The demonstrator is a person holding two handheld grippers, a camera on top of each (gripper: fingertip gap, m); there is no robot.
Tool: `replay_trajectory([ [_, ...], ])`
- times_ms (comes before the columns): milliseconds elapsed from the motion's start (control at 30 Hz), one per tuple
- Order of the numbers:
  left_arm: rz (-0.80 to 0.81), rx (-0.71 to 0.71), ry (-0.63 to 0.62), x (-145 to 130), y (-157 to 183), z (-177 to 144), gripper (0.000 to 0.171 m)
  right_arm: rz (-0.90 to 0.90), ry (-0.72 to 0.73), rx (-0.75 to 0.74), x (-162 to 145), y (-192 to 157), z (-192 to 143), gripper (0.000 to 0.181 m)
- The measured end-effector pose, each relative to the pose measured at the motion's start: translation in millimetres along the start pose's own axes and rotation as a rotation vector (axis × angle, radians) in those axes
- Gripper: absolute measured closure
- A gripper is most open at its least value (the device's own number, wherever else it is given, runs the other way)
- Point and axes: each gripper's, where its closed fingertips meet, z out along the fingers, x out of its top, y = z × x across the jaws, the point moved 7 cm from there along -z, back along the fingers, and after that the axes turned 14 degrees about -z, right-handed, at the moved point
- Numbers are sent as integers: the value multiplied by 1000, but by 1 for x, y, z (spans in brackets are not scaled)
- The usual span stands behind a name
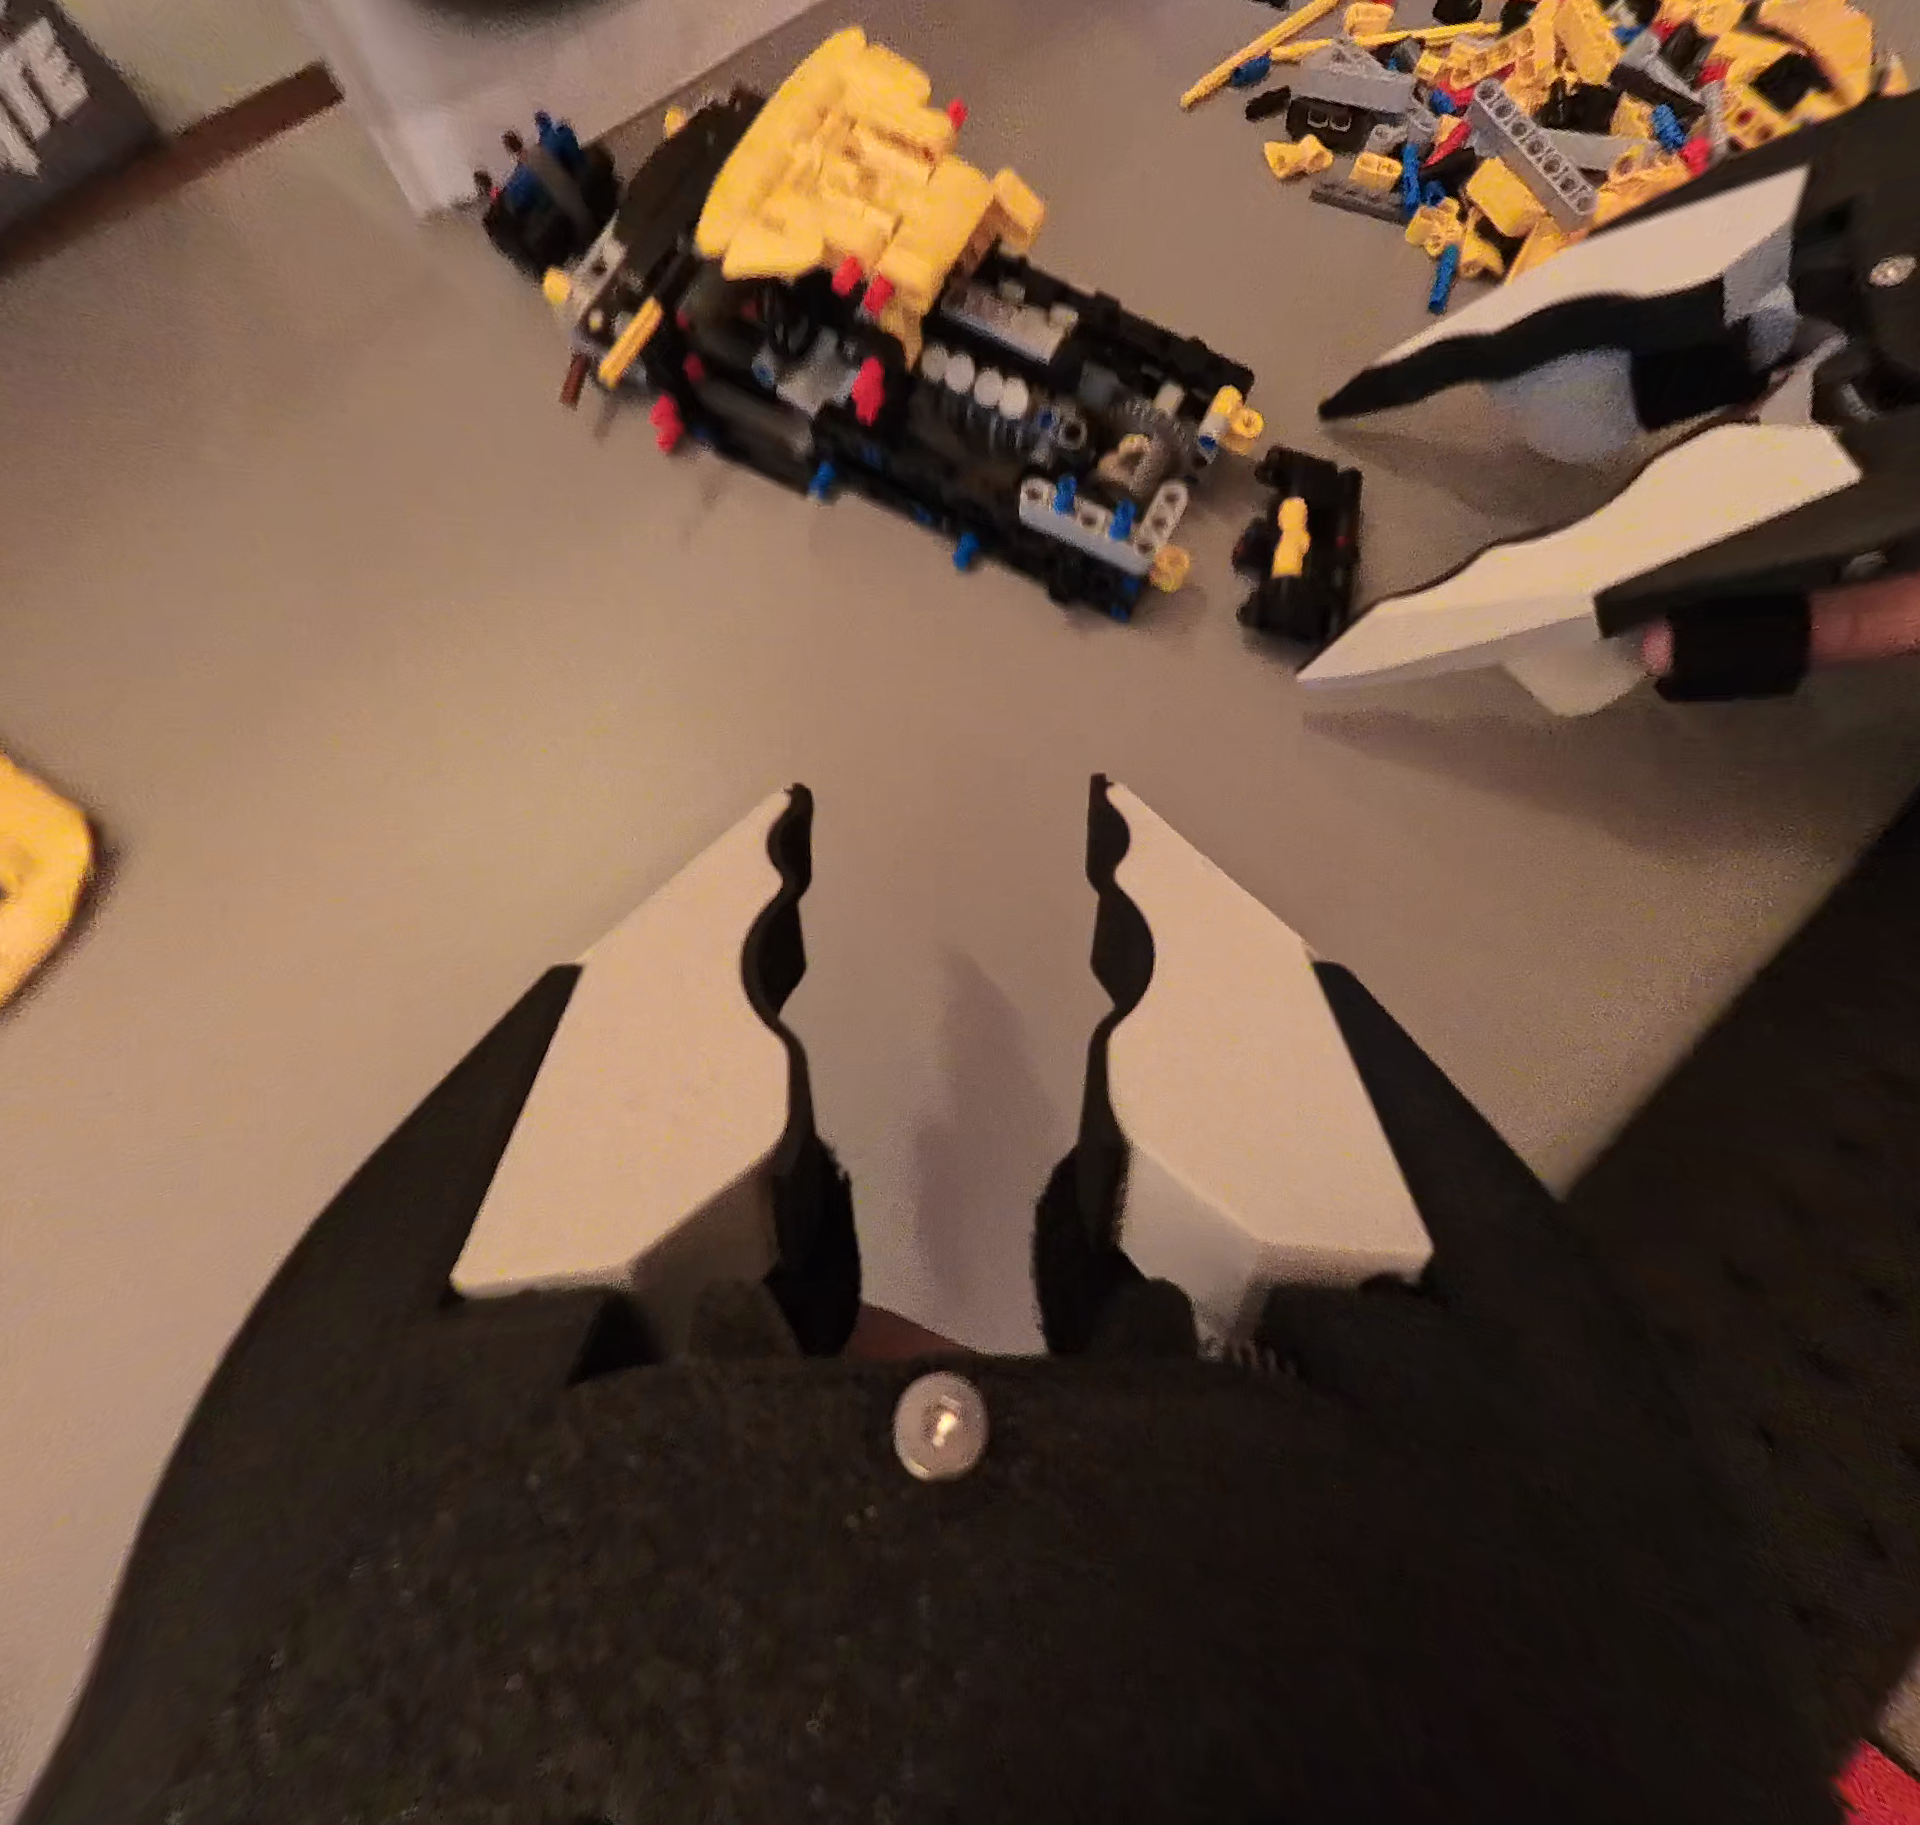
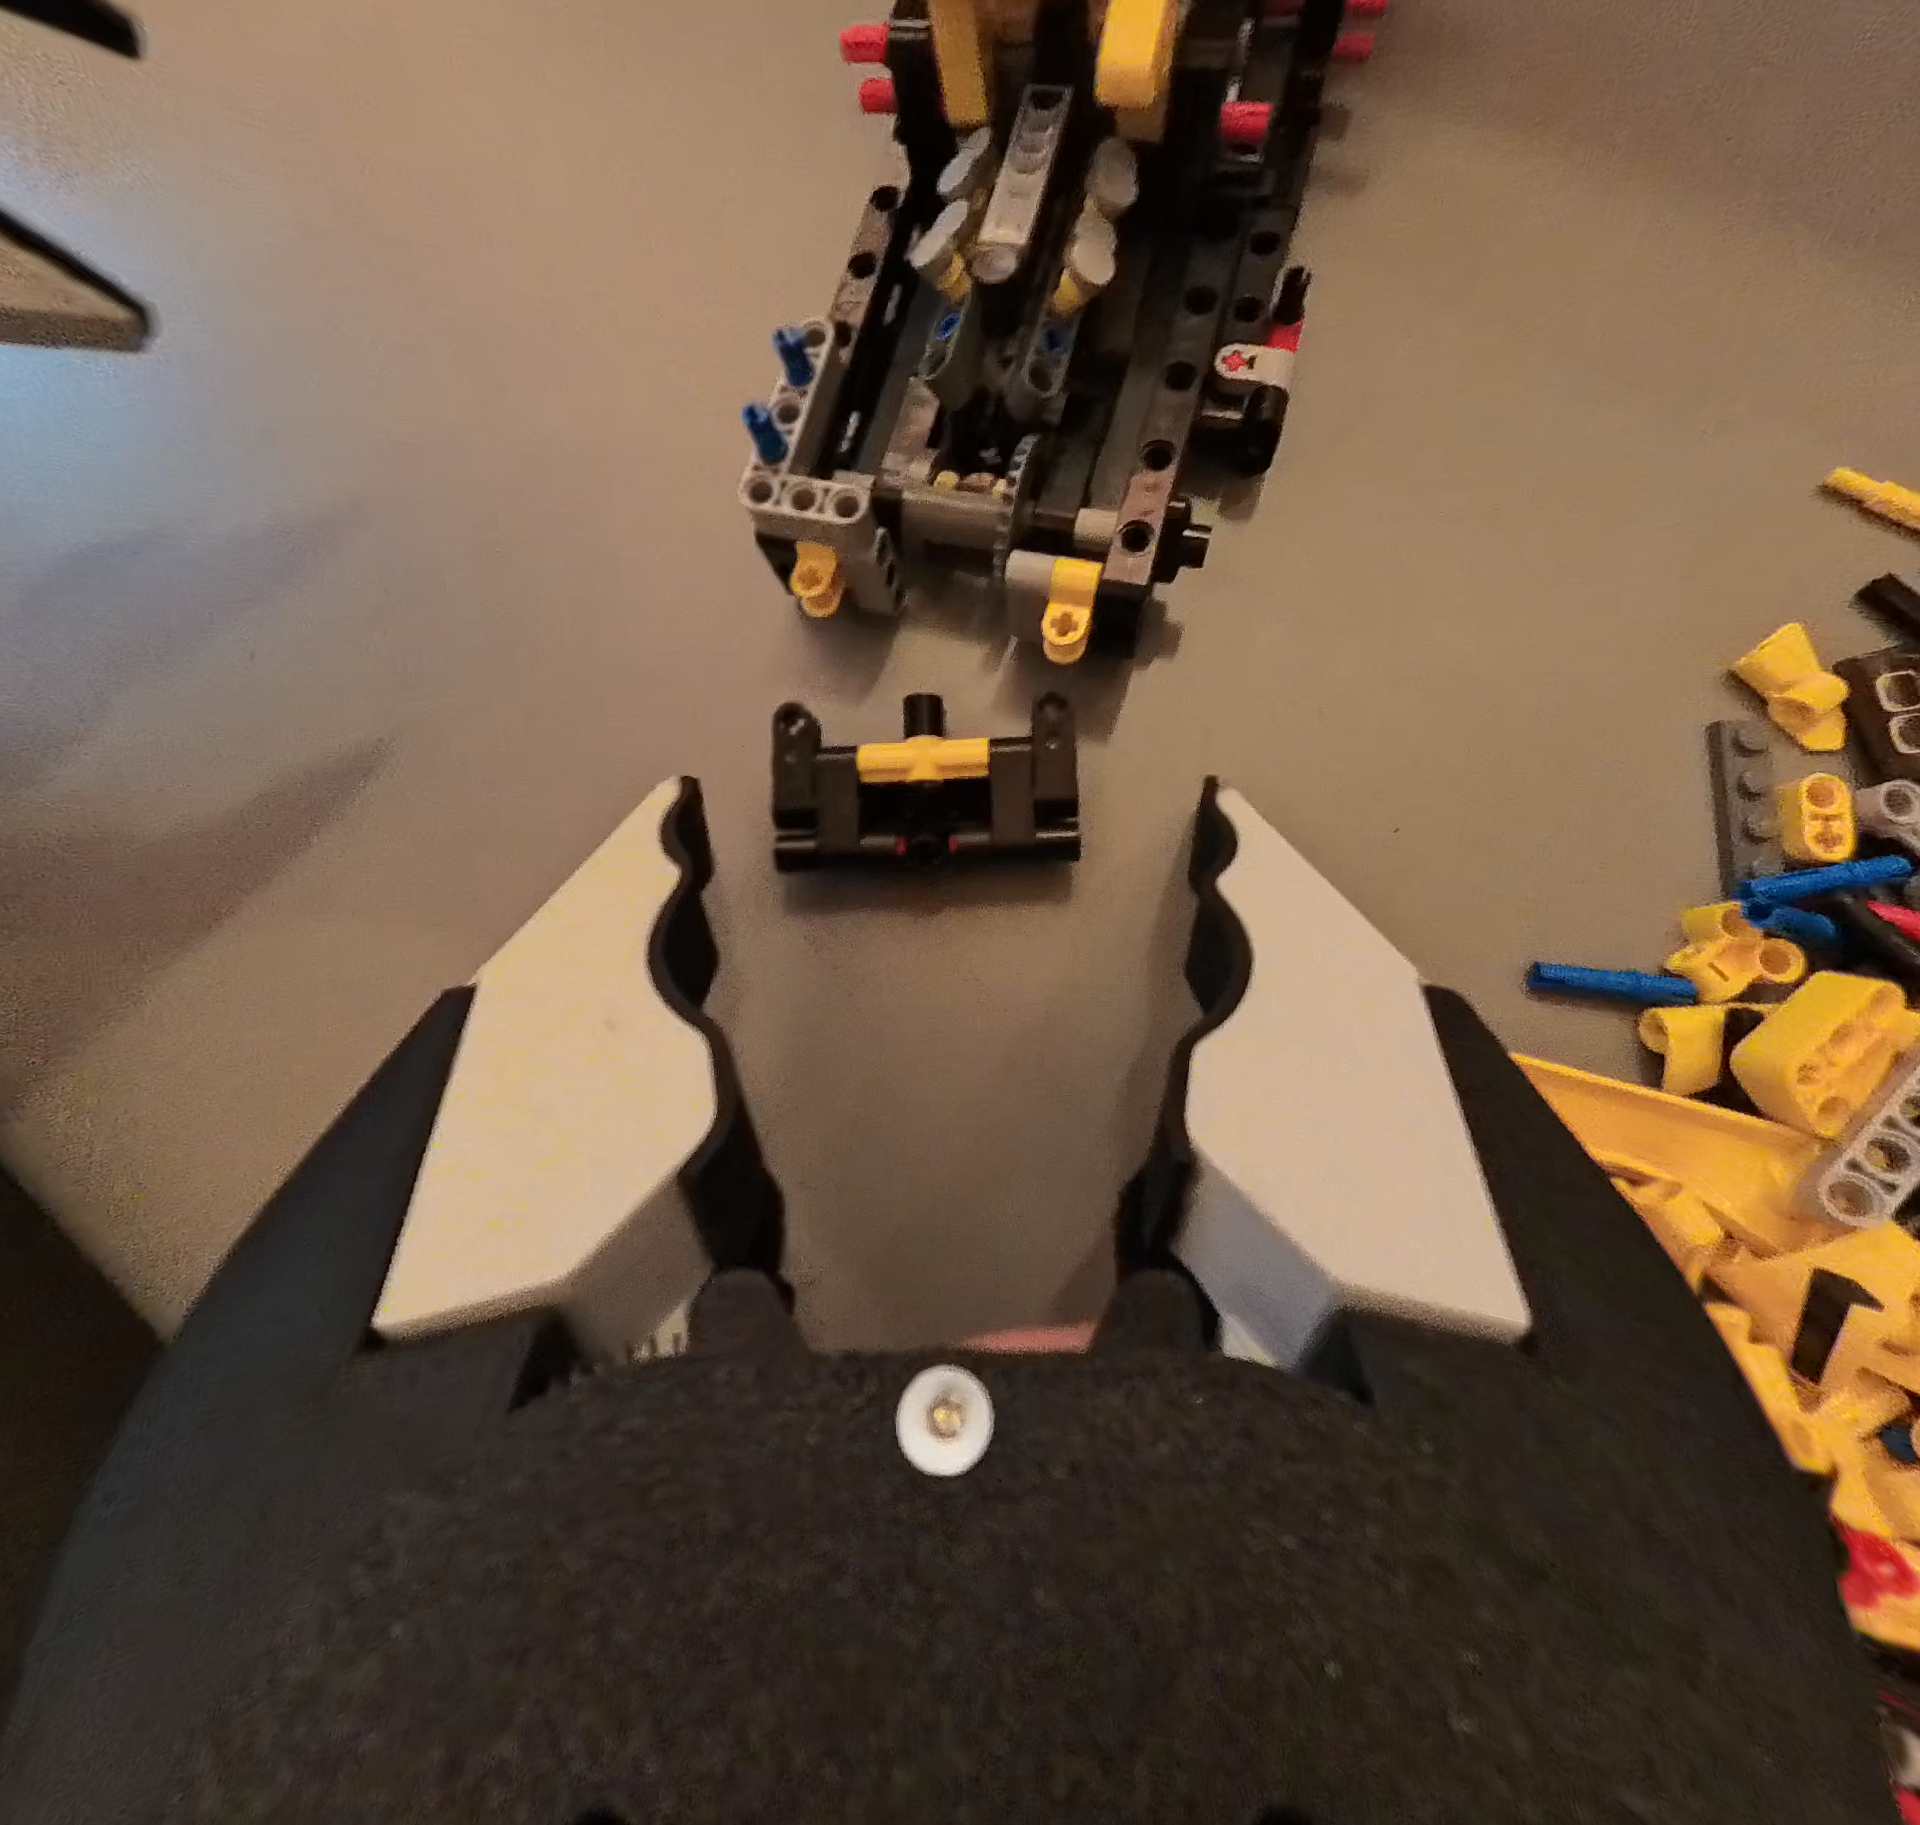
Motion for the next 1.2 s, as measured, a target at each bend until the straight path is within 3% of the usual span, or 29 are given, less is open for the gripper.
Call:
replay_trajectory([
  [133,6,-227,35,21,12,18,118,-72,40,-28,-3,-5,3,112],
  [300,-51,-528,79,4,17,24,118,-177,3,-78,-1,-9,3,121],
  [400,-97,-586,138,-2,10,18,118,-293,192,-160,26,-19,-23,121],
  [500,-257,-824,215,13,10,0,118,-530,418,-280,75,-42,-50,121],
  [700,-527,-1106,243,26,-5,-17,119,-735,625,-277,115,-60,-47,121],
  [1033,-416,-1047,285,24,-7,-14,156,-713,720,-338,120,-82,-29,121],
  [1100,-332,-958,272,21,-13,-11,156,-632,716,-224,114,-78,-22,124],
  [1200,-145,-862,238,15,-20,-10,156,-427,770,133,103,-67,-28,127],
])
